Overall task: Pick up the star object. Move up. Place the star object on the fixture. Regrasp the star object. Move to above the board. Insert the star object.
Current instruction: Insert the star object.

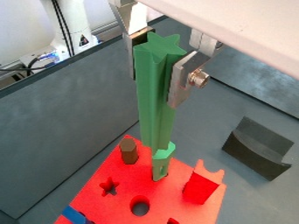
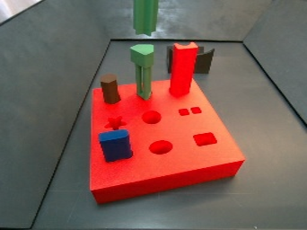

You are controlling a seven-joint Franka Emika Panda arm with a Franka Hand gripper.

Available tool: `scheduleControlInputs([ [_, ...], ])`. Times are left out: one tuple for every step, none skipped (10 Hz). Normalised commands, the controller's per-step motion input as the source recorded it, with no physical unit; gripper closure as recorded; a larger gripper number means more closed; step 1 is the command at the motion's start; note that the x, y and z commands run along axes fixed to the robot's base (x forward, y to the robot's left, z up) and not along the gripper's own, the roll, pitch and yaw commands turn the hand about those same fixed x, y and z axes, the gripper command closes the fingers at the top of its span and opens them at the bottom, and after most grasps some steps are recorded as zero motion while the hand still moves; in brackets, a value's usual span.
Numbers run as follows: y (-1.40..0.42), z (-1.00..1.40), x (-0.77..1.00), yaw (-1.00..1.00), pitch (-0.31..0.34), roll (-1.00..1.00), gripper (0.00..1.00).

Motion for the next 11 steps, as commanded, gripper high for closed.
scheduleControlInputs([
  [0.00,0.00,-0.26,0.00,-0.101,0.00,1.00],
  [0.00,-0.17,-0.10,-0.07,-0.197,-0.21,1.00],
  [-0.05,-0.03,-0.07,-0.05,-0.221,-0.31,1.00],
  [-0.22,0.01,-0.16,-0.07,-0.240,-0.32,1.00],
  [-0.28,0.07,-0.43,-0.08,-0.324,-0.35,1.00],
  [-0.40,-0.08,-0.21,-0.03,-0.301,-0.20,1.00],
  [-0.42,-0.35,-0.04,-0.22,-0.210,-0.09,1.00],
  [-0.28,-0.50,-0.27,-0.36,-0.231,-0.14,1.00],
  [-0.16,-0.62,-0.38,-0.57,-0.233,-0.16,1.00],
  [-0.03,-0.64,-0.22,-0.79,-0.166,-0.09,1.00],
  [0.00,-0.62,-0.17,-0.90,-0.127,-0.09,1.00],
])
